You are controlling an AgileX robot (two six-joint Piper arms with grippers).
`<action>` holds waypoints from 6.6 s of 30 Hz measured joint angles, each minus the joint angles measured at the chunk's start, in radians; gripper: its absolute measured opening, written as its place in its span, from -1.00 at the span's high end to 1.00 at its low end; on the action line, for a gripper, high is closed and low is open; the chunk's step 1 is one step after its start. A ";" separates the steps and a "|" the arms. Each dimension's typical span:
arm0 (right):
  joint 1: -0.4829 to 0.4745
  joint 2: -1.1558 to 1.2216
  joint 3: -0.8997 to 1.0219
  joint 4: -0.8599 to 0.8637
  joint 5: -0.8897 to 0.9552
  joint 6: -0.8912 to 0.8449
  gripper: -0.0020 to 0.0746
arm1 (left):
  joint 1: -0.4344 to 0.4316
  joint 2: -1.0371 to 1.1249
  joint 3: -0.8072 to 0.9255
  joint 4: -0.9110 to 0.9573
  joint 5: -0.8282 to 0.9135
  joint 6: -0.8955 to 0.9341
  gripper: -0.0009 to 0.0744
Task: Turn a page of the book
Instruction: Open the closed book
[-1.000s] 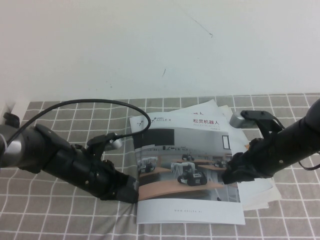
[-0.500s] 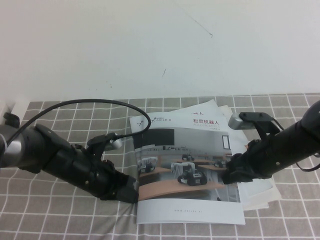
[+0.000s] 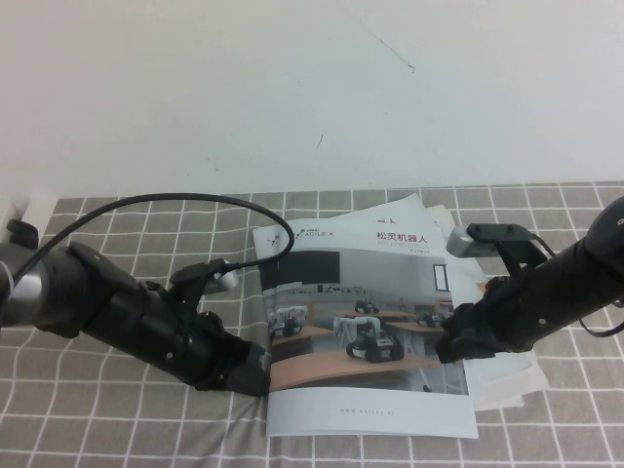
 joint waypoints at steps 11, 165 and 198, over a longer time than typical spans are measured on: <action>0.000 0.004 0.000 0.063 -0.002 -0.004 0.12 | 0.000 0.000 0.000 0.000 0.000 0.000 0.99; 0.212 0.005 -0.302 0.203 0.115 -0.313 0.12 | -0.008 -0.339 -0.329 0.537 0.197 -0.398 0.99; 0.127 0.002 -0.327 -0.074 0.321 -0.114 0.93 | -0.008 -0.077 -0.072 0.438 -0.069 -0.306 0.99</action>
